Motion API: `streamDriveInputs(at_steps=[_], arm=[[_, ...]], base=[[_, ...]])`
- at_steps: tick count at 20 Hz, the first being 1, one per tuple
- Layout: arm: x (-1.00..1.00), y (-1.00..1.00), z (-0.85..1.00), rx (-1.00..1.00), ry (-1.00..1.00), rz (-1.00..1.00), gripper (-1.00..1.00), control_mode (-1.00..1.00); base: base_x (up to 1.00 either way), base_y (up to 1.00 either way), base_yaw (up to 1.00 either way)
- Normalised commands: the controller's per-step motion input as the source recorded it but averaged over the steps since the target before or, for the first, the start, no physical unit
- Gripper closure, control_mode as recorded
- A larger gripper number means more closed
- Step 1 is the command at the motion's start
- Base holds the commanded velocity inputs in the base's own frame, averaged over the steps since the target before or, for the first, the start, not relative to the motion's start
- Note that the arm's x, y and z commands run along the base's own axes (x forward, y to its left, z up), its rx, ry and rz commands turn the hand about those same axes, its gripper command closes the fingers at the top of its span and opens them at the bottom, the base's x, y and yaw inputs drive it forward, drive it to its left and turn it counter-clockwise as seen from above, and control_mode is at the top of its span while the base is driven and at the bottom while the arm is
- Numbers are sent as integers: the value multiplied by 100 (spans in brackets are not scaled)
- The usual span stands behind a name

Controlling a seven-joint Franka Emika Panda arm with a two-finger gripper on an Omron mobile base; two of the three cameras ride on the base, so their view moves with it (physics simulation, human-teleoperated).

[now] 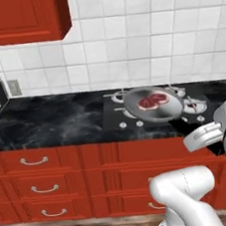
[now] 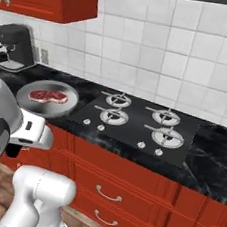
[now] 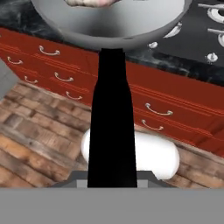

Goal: Pick up the pan with the steak in it and place it on the dining table. Then place the steak on the plate.

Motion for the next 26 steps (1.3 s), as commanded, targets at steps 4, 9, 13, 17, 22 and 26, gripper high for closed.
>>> streamDriveInputs(at_steps=[4, 9, 13, 17, 22, 26], arm=[[0, 0, 0, 0, 0, 0, 100, 100], [0, 0, 0, 0, 0, 0, 100, 100], [0, 0, 0, 0, 0, 0, 100, 100], [0, 0, 0, 0, 0, 0, 100, 100], [0, 0, 0, 0, 0, 0, 100, 100], [0, 0, 0, 0, 0, 0, 100, 100]], base=[[-7, 0, 50], [-7, 0, 50], [-7, 0, 50], [-7, 0, 50], [-6, 0, 50], [-3, 0, 50]])
